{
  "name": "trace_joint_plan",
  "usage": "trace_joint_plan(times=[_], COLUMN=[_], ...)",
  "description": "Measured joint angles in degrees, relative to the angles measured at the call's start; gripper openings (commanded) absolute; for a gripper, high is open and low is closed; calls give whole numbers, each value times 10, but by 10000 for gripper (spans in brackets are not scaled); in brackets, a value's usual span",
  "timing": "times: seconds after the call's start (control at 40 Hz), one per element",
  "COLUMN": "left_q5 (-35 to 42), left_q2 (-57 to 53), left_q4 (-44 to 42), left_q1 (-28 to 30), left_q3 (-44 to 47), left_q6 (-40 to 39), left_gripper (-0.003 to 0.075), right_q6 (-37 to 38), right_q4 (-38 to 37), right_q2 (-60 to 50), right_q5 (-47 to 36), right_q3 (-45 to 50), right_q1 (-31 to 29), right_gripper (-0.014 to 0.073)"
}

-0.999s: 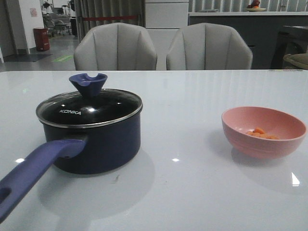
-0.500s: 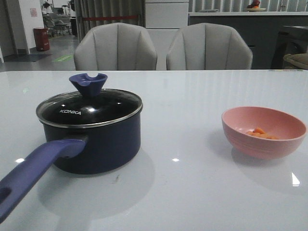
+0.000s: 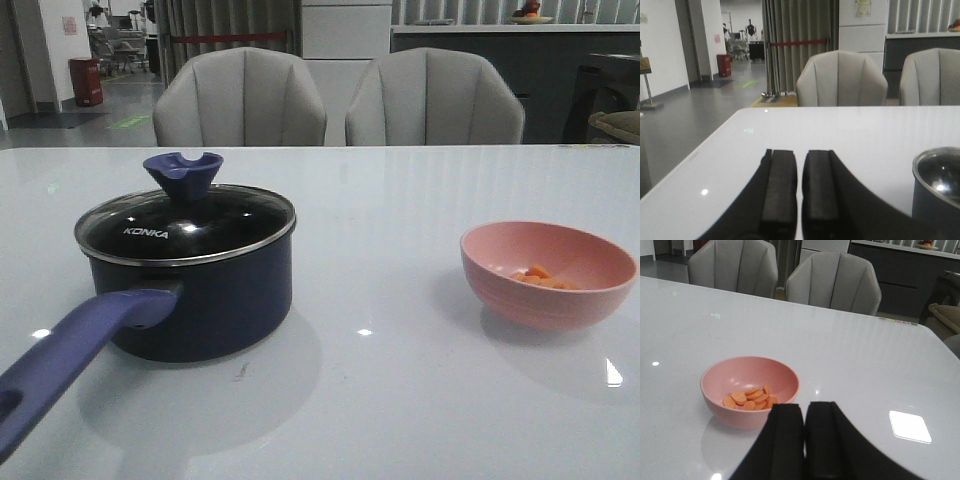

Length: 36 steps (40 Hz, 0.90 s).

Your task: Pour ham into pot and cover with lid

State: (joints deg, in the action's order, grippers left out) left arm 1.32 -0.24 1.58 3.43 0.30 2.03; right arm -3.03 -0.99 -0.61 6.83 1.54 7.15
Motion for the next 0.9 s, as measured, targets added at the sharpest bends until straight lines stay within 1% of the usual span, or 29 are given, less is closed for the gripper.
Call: trace_joint_plan(times=[0.125, 0.25, 0.325, 0.525, 0.65, 0.675, 0.775, 0.899], left_q5=[48, 139, 145, 24, -62, -89, -154, -213], left_q2=[0, 0, 0, 3, 43, 54, 93, 113], left_q4=[0, 0, 4, 9, 9, 9, 9, 9], left_q1=[0, 0, 0, 0, 0, 0, -1, -19], left_q3=[0, 0, -6, -95, -156, -170, -201, -220], left_q6=[0, 0, 0, 0, 0, 0, 0, 0], left_gripper=[130, 130, 130, 130, 130, 130, 130, 130], right_q6=[0, 0, 0, 0, 0, 0, 0, 0], right_q4=[0, 0, 0, 0, 0, 0, 0, 0], right_q2=[0, 0, 0, 0, 0, 0, 0, 0], right_q5=[0, 0, 0, 0, 0, 0, 0, 0], right_q3=[0, 0, 0, 0, 0, 0, 0, 0], right_q1=[0, 0, 0, 0, 0, 0, 0, 0], right_gripper=[169, 169, 169, 169, 169, 169, 169, 169])
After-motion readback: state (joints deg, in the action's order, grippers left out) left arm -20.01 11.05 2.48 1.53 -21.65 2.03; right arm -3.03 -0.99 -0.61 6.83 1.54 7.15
